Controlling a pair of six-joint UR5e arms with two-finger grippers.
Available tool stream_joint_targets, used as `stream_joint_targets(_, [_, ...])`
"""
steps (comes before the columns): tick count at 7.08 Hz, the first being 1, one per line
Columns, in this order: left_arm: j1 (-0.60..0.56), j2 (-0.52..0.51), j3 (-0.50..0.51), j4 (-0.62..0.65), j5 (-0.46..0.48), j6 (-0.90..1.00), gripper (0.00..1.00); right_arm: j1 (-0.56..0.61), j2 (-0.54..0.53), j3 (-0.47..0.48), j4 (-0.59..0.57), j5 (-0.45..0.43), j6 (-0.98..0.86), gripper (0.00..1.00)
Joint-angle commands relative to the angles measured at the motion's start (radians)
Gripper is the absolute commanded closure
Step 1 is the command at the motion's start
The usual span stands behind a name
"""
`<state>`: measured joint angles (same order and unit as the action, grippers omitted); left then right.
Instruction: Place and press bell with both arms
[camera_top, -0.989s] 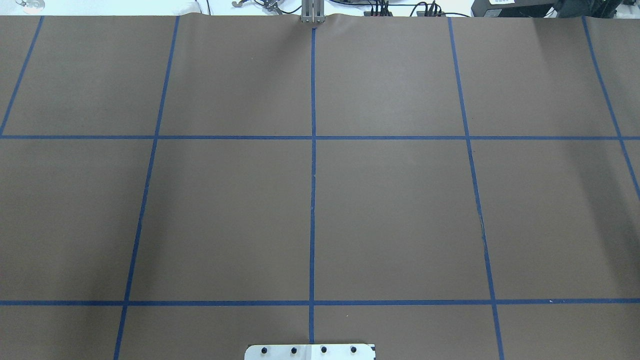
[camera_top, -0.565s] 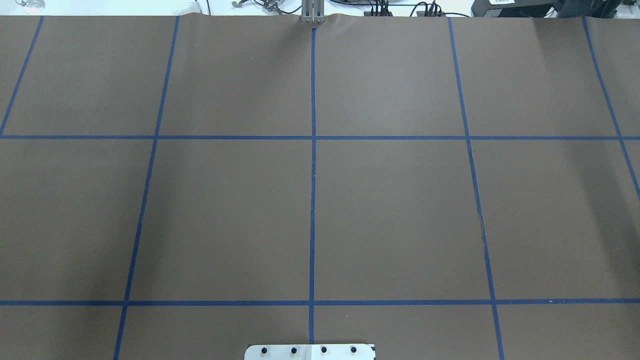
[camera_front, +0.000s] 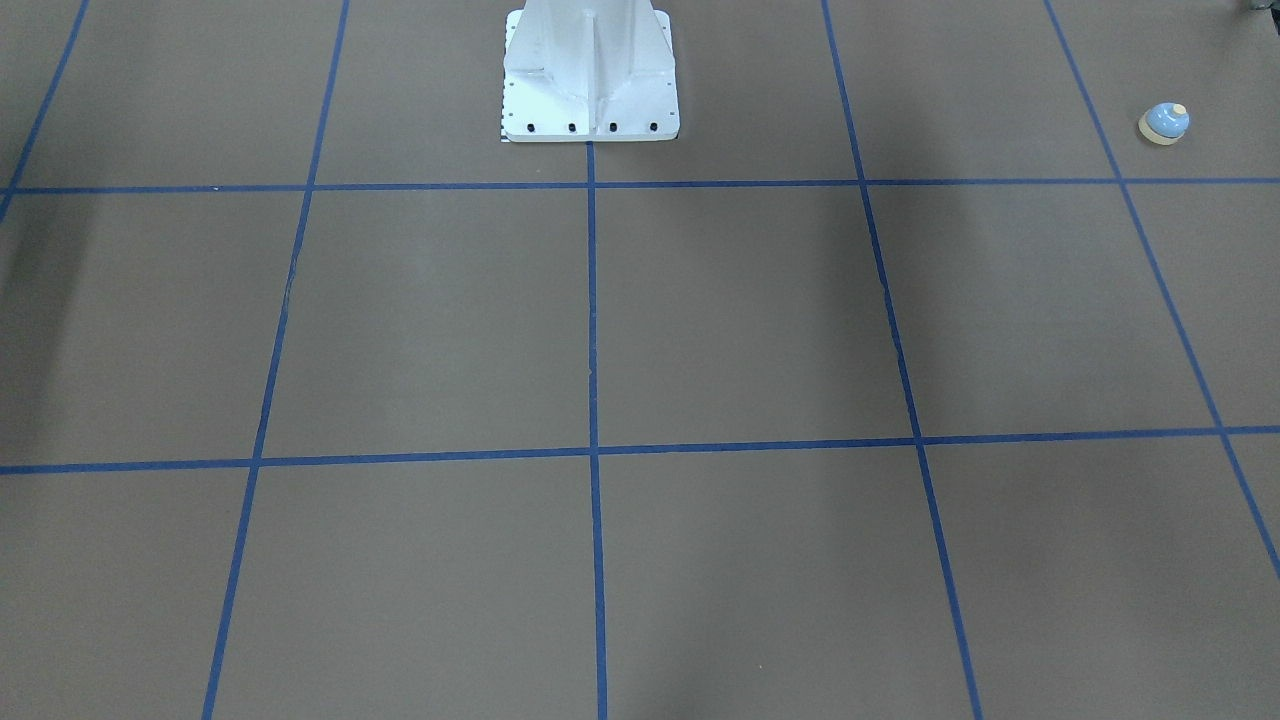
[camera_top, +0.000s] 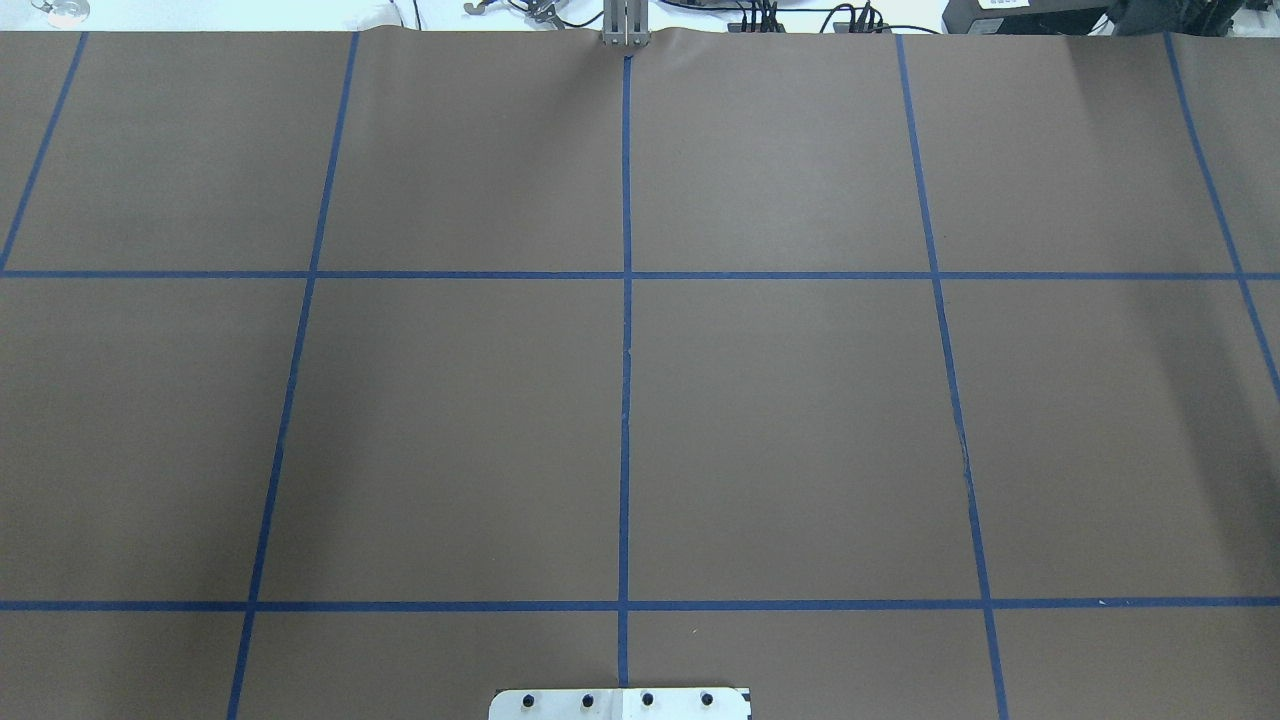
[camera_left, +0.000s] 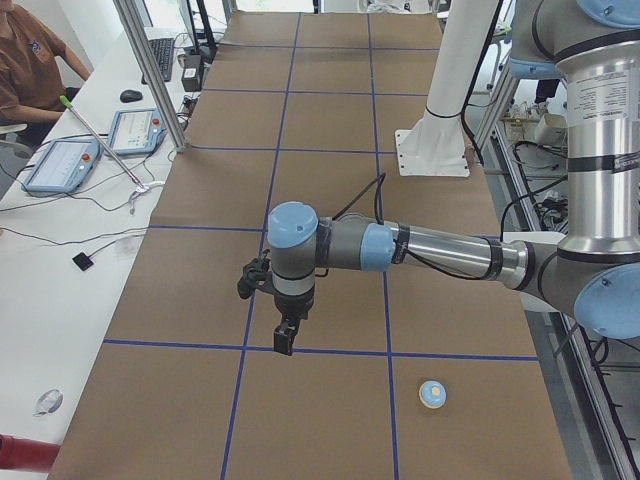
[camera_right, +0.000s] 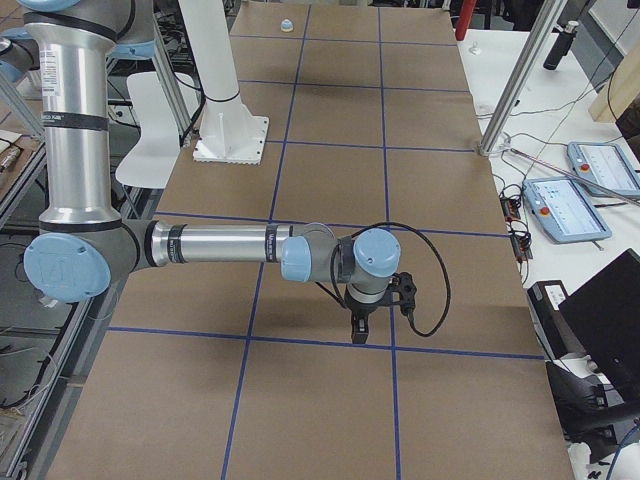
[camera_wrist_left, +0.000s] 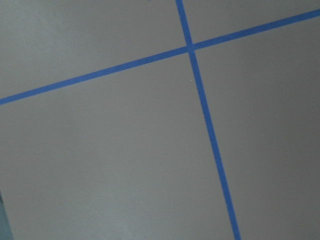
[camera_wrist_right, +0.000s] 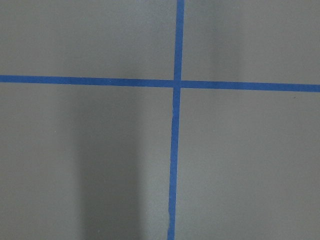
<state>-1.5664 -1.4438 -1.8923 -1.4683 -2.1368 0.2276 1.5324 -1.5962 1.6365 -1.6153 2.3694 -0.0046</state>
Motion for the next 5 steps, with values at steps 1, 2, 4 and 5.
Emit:
stream_joint_targets(1, [0.000,0.003,-0.103,0.002,0.000,-0.182,0.00,0.000,-0.002,0.003,-0.002,-0.006,0.000,0.00])
stream_joint_targets(2, [0.000,0.005,-0.134,0.002,-0.038,-0.373,0.00,0.000,0.002,0.006,-0.003,-0.013,0.000,0.00])
stream_joint_targets(4, [0.055,0.011,-0.186,0.002,0.027,-0.633,0.00,0.000,0.007,0.019,-0.003,-0.010,0.000,0.00])
stream_joint_targets(5, [0.104,0.011,-0.200,0.003,0.096,-0.751,0.00,-0.003,0.007,0.048,-0.005,-0.016,0.000,0.00])
